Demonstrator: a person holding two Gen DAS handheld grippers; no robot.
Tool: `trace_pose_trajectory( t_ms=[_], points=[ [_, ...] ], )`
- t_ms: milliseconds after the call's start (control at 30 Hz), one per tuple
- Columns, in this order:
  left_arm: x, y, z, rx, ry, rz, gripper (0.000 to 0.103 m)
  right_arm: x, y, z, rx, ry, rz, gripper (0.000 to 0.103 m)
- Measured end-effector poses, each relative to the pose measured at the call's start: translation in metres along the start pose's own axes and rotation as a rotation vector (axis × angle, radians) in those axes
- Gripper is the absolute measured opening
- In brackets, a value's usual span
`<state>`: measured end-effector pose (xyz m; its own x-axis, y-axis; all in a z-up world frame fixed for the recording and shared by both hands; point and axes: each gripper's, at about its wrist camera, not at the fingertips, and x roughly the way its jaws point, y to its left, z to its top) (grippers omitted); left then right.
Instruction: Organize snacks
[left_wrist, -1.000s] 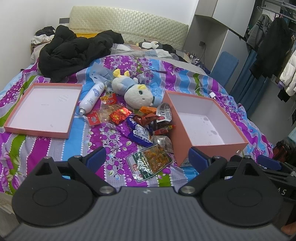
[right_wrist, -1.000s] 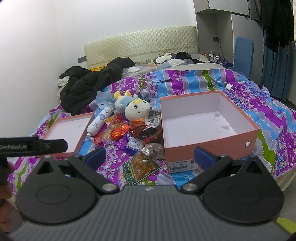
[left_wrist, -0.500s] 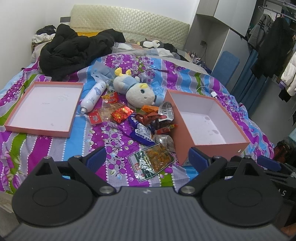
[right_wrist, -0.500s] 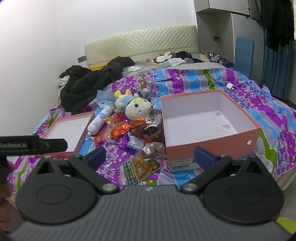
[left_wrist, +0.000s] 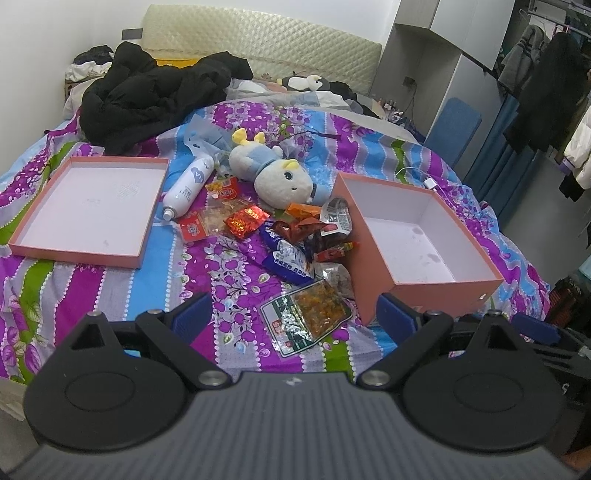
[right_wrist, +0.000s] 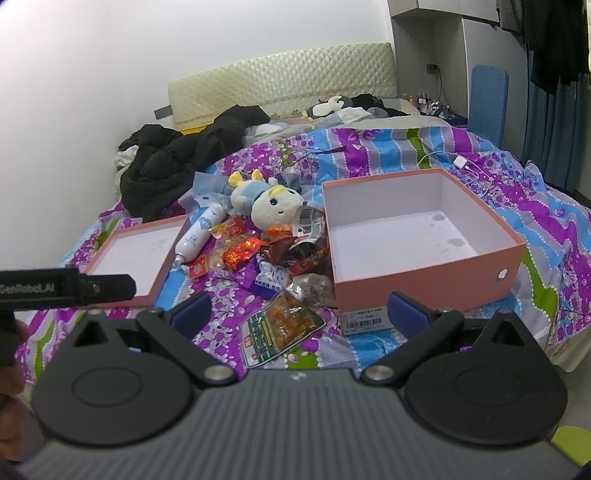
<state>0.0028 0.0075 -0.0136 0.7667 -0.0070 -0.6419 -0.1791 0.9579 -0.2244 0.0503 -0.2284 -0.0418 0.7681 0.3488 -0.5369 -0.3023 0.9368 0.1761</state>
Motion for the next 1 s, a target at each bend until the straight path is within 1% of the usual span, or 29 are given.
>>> trace_pose_trajectory(
  t_ms=[200, 367, 633, 700, 800, 833, 867, 933, 1000],
  points=[
    [0.004, 0.004, -0.001, -0.004, 0.005, 0.0, 0.097, 0.007, 0.001, -0.003, -0.001, 0.009, -0.003, 0.103],
    [0.019, 0.012, -0.002, -0.013, 0.019, 0.009, 0.097, 0.021, 0.001, -0.009, 0.0, 0.034, -0.008, 0.103],
    [0.049, 0.025, 0.0, -0.025, 0.047, 0.022, 0.097, 0.052, 0.005, -0.016, 0.003, 0.081, -0.023, 0.103],
    [0.06, 0.031, 0.001, -0.033, 0.051, 0.028, 0.097, 0.062, 0.005, -0.017, 0.006, 0.097, -0.015, 0.103],
    [0.078, 0.043, 0.005, -0.042, 0.053, 0.049, 0.097, 0.076, 0.009, -0.021, -0.001, 0.097, -0.007, 0.103],
    [0.086, 0.048, 0.007, -0.041, 0.05, 0.052, 0.097, 0.083, 0.011, -0.022, -0.003, 0.101, -0.014, 0.102],
    [0.092, 0.052, 0.009, -0.039, 0.051, 0.054, 0.097, 0.089, 0.012, -0.023, -0.006, 0.109, -0.009, 0.097],
    [0.108, 0.06, 0.014, -0.032, 0.057, 0.068, 0.097, 0.102, 0.016, -0.025, -0.018, 0.129, 0.018, 0.096],
    [0.123, 0.068, 0.019, -0.023, 0.071, 0.077, 0.097, 0.115, 0.022, -0.027, -0.041, 0.145, 0.044, 0.091]
  ],
)
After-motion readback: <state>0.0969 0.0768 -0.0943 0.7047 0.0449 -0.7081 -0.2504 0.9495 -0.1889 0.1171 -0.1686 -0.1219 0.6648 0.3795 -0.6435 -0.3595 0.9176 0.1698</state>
